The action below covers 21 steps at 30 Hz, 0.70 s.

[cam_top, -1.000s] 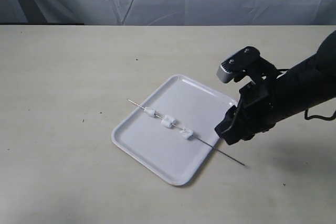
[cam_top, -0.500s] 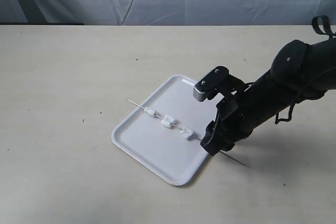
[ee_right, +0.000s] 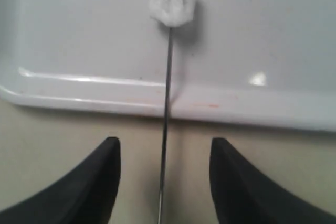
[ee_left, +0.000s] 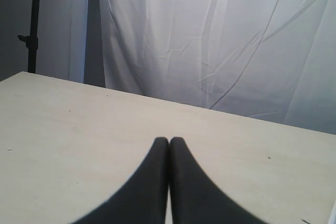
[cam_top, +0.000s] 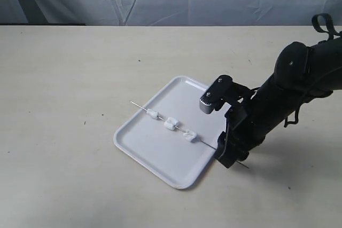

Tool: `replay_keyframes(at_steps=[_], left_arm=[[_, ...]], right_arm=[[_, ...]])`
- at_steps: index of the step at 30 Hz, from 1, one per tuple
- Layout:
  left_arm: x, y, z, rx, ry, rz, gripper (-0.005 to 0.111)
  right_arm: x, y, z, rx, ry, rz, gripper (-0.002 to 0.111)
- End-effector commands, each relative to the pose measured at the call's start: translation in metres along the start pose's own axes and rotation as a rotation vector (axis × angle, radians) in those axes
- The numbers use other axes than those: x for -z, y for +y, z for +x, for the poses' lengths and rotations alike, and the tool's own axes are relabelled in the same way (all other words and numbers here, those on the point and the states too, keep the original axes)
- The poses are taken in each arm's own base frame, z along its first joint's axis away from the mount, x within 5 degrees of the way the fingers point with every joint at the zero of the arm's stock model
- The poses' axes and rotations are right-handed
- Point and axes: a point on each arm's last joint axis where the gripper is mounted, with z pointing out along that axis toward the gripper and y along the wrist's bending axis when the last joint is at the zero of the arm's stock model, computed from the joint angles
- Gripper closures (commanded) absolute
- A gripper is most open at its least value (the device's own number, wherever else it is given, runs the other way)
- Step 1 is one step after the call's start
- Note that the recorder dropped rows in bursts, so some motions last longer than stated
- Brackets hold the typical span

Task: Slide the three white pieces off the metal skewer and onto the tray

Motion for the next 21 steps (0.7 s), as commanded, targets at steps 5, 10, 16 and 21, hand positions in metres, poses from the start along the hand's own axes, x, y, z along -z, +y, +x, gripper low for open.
replay_keyframes(at_steps=[5,10,16,21], left_arm=[[0.000,0.000,0.001,0.020,0.002,-0.001,0.107],[0.000,0.000,0.001,0.020,0.002,-0.001,0.107],[0.000,0.000,0.000,0.020,-0.001,-0.001,0.107],[0.000,0.000,-0.002,0.016,-0.031,0.001,0.107]], right_arm=[[0.002,-0.001,0.004,0.000,0.052,0.021,0.058],[-0.009,-0.003,0.008,-0.014,0.090,-0.004,0.058],[-0.014,-0.004,0.010,-0.017,0.105,-0.011,0.073],[-0.014,-0.005,0.011,0.003,0.116,0.006,0.108]])
